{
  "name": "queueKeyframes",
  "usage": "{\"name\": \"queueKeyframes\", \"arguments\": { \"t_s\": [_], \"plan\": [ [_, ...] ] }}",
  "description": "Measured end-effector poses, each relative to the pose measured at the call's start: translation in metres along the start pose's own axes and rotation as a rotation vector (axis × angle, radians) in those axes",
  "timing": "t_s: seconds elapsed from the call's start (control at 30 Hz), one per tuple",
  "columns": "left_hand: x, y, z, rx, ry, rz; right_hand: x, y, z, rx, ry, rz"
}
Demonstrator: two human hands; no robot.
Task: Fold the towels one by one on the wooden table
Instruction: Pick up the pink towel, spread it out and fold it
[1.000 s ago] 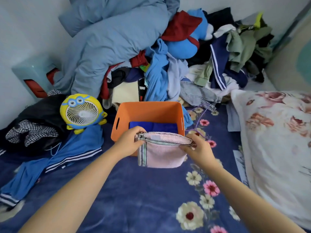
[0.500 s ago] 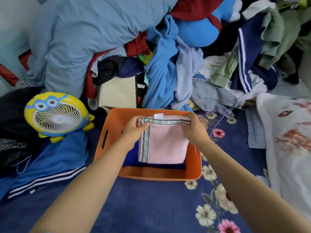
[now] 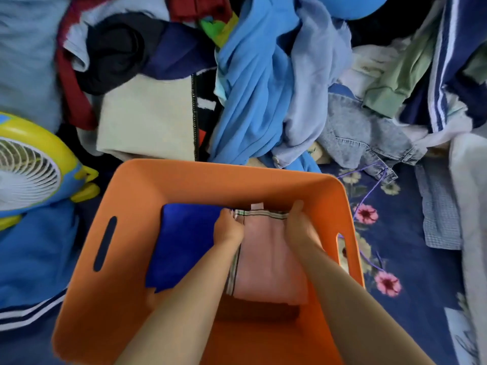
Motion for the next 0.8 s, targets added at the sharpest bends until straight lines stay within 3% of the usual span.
{"name": "queueKeyframes", "arguments": {
  "t_s": [0.13,0.23,0.27,0.3,0.33,0.43,0.57,0.67,0.8],
  "plan": [
    [-0.014,-0.015,0.006,0.206,-0.018,-0.049,-0.004,0.002,-0.001,-0.161,-0.024,-0.177],
    [-0.014,-0.027,0.009,0.34,-0.01,-0.107,0.014,-0.014,0.0,-0.009,0.094,-0.292],
    [-0.015,-0.028,0.009,0.369,-0.022,-0.136,0.023,-0.021,0.001,-0.035,0.13,-0.259],
    [-0.015,-0.03,0.009,0.374,-0.05,-0.164,0.028,-0.031,-0.001,0.023,0.17,-0.102],
    [-0.013,-0.03,0.007,0.345,-0.088,-0.208,0.03,-0.039,-0.008,0.219,0.23,-0.105],
    [-0.004,-0.029,0.009,-0.012,-0.416,-0.359,0.029,-0.044,-0.02,0.447,0.241,-0.003],
    [0.005,-0.051,0.028,-0.549,-0.826,-0.179,0.02,-0.052,-0.036,0.472,0.194,0.058],
    [-0.002,-0.056,0.037,-0.799,-0.776,-0.039,0.017,-0.057,-0.038,0.488,0.231,0.025],
    [0.004,-0.047,0.024,-0.85,-0.615,0.068,0.015,-0.052,-0.037,0.401,0.238,0.093]
  ]
}}
Point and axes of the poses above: each hand's wrist, its own x-axis away from the middle knuckle, its own y-axis out of the back of the hand, z = x × y, the point moved 3 cm from there along -x, towards the middle knuckle, and after that the axes turned 1 degree about z, right-handed, at the moved point
